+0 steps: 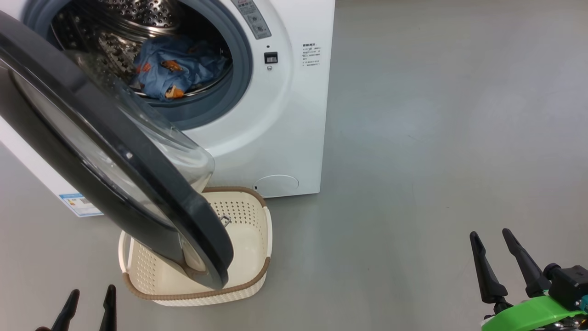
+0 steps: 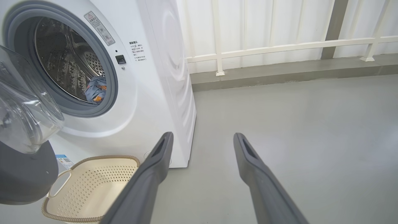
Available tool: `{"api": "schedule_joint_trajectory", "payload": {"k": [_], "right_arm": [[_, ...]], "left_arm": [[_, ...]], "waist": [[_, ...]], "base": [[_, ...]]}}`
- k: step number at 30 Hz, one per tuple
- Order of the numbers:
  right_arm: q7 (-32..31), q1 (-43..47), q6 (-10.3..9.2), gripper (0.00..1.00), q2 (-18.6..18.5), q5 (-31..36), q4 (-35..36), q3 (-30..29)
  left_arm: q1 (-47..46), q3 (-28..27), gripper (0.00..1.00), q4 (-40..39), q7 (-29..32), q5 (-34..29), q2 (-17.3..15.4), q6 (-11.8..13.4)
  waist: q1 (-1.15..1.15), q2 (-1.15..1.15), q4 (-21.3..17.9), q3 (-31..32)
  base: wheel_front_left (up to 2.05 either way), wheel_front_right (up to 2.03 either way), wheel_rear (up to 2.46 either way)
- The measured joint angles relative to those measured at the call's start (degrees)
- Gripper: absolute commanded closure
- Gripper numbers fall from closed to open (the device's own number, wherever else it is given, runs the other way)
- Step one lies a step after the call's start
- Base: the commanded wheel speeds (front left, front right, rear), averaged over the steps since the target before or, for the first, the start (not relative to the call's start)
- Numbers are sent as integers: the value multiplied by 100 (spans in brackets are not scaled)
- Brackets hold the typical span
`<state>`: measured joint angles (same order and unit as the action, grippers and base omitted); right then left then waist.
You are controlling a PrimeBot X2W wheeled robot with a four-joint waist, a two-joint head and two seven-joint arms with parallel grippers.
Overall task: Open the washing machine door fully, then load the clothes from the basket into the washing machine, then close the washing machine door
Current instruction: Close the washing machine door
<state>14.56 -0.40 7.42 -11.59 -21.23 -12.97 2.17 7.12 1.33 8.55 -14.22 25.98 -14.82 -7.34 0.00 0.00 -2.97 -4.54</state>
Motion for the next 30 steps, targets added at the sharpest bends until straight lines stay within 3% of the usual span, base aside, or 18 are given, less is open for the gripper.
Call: {"api": "schedule_joint_trajectory", "payload": {"k": [9,10,11,12,13,14,30], "right_arm": [[0,0,0,0,1,0,14,-14],[0,0,0,14,2,1,16,-14],[0,0,0,49,4,4,19,-18],[0,0,0,62,4,5,19,-20],[0,0,0,85,4,5,19,-18],[0,0,0,100,4,5,20,-12],[0,-247,0,100,77,-36,-90,671]], "left_arm": [[-3,3,0,-13,0,-18,3,0],[-4,8,0,-18,0,-18,5,0],[-5,16,0,-22,0,-18,9,0],[-8,22,0,-25,0,-22,19,0],[-8,24,0,-27,0,-42,35,0],[-8,31,0,-32,0,-52,52,0],[-7,96,0,-73,0,-57,301,0]], "waist": [[0,0,69,-16],[0,0,86,-17],[0,0,106,-16],[0,0,130,-14],[0,0,157,-10],[0,0,185,-6],[0,0,1049,166]], "base": [[0,0,0],[0,0,0],[0,0,0],[0,0,0],[0,0,0],[0,0,0],[0,0,0]]}}
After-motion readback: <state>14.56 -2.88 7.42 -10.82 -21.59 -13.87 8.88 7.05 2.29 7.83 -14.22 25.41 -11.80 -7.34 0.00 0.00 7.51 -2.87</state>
